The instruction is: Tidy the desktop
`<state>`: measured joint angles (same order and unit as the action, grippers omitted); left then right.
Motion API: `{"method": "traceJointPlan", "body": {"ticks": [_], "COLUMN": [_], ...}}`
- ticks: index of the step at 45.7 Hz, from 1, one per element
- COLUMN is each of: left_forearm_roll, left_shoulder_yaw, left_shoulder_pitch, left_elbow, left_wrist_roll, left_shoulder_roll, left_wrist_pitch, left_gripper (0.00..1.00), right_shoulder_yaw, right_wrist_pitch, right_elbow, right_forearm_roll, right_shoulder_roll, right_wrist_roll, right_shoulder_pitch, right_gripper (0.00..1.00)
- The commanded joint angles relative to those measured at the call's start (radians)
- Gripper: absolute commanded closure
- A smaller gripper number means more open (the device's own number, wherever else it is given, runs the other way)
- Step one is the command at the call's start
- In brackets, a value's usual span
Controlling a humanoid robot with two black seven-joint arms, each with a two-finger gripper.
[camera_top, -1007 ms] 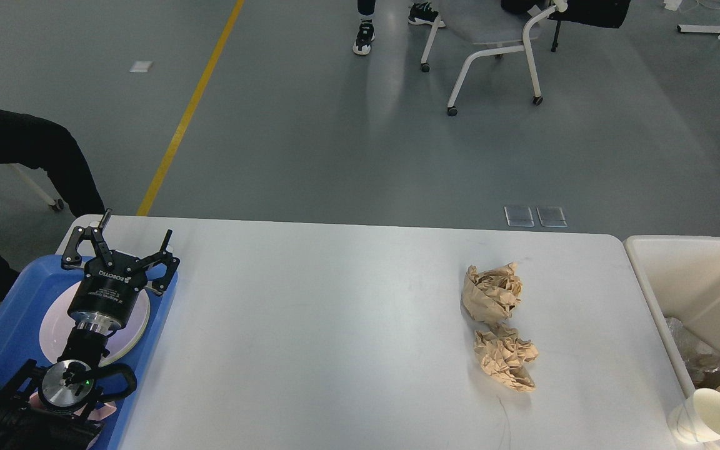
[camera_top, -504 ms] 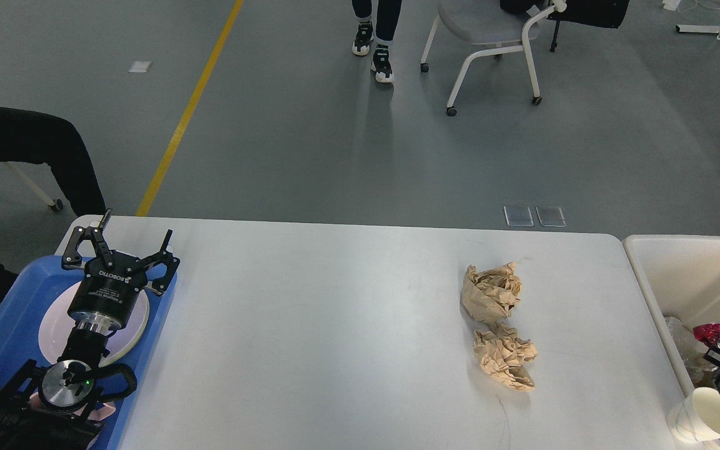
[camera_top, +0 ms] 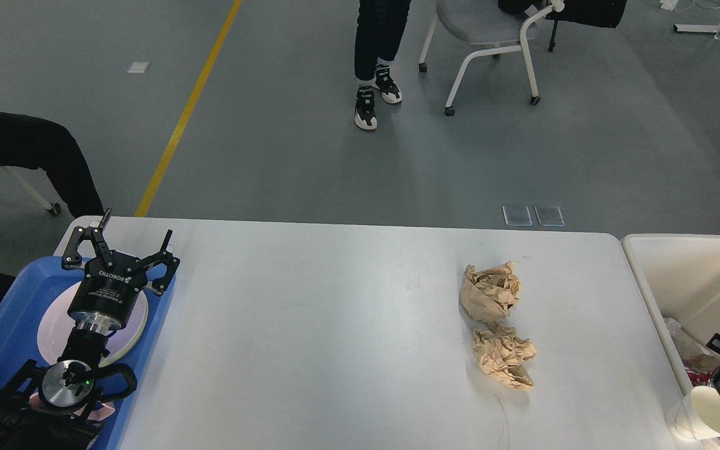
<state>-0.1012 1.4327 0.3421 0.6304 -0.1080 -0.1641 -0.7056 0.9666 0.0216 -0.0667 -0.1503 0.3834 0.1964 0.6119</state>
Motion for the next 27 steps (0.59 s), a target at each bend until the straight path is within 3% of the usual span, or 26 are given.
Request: {"method": "traceJointPlan", "body": {"ticks": [1, 12, 19, 27], "left_forearm_roll": [0.0, 0.0, 0.0, 0.0], "left_shoulder_yaw": [0.0, 0.0, 0.0, 0.0], "left_shoulder_pitch": [0.0, 0.0, 0.0, 0.0], "left_elbow": [0.0, 0.0, 0.0, 0.0], "left_wrist_roll": [0.001, -0.001, 0.001, 0.001], "left_shoulder_roll": [0.0, 0.0, 0.0, 0.0], "left_wrist_pitch": [0.0, 0.0, 0.0, 0.0], "left_gripper": [0.04, 0.04, 0.04, 0.04], "right_shoulder_yaw": [0.0, 0.003, 0.052, 0.259], "right_wrist_pitch": [-0.002, -0.014, -0.046, -0.129], "right_elbow": [-0.005, -0.182, -0.447, -0.747], "right_forearm_roll": [0.0, 0.014, 0.07, 0.155], "right_shoulder_roll": [0.006, 0.106, 0.186, 0.196], "right_wrist_roll": [0.0, 0.012, 0.027, 0.044], "right_shoulder_pitch": [0.022, 0.213, 0.451, 0.773], "right_gripper": [0.0, 0.0, 0.0, 0.0]}}
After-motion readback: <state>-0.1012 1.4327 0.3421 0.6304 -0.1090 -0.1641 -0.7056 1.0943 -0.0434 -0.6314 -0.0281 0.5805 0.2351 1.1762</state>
